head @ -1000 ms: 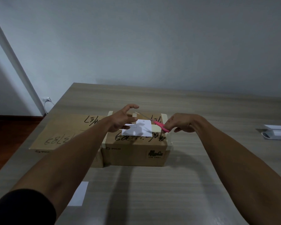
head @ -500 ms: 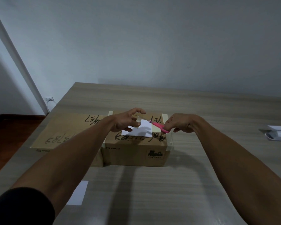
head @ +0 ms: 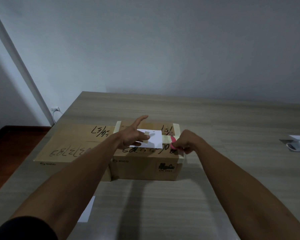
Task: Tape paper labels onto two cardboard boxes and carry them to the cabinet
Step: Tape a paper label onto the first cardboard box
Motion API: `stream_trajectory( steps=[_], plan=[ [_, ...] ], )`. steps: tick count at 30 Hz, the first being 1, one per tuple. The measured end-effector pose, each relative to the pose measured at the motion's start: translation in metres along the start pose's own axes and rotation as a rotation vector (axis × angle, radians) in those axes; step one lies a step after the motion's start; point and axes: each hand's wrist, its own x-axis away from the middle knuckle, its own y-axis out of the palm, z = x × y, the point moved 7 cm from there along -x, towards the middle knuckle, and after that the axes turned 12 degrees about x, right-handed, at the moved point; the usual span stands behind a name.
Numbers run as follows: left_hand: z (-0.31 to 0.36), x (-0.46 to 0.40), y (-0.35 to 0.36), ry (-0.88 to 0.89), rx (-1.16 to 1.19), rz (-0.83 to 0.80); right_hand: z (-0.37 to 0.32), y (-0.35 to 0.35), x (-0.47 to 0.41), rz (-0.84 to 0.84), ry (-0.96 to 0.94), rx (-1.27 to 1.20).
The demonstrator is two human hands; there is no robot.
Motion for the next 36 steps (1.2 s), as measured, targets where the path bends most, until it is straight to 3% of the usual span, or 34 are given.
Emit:
stream_trajectory(
  steps=[3, 6, 9, 12, 14, 16, 19, 36],
  plan=[
    [0.000, 0.002, 0.001, 0.019, 0.019, 0.006, -0.005, 0.011, 0.001, 0.050, 0.041, 0.037],
    [0.003, 0.005, 0.004, 0.041, 0.042, 0.004, -0.007, 0.025, -0.002, -0.032, 0.101, -0.124],
    [0.006, 0.006, 0.006, 0.071, 0.051, -0.001, -0.014, 0.028, 0.000, -0.098, 0.104, -0.097],
    [0.006, 0.006, 0.008, 0.087, 0.062, -0.008, -0.029, -0.001, 0.005, 0.145, 0.030, -0.088],
    [0.006, 0.006, 0.011, 0.093, 0.060, -0.007, -0.047, -0.013, 0.006, 0.193, -0.074, -0.387],
    [0.007, 0.006, 0.014, 0.095, 0.061, -0.014, -0.065, -0.017, 0.010, 0.136, -0.181, -0.712],
    [0.008, 0.007, 0.021, 0.093, 0.056, -0.028, -0.081, -0.017, 0.015, 0.067, -0.236, -0.904],
    [0.007, 0.012, 0.020, 0.064, -0.011, 0.011, -0.096, -0.010, 0.015, 0.128, -0.265, -0.861]
  ],
)
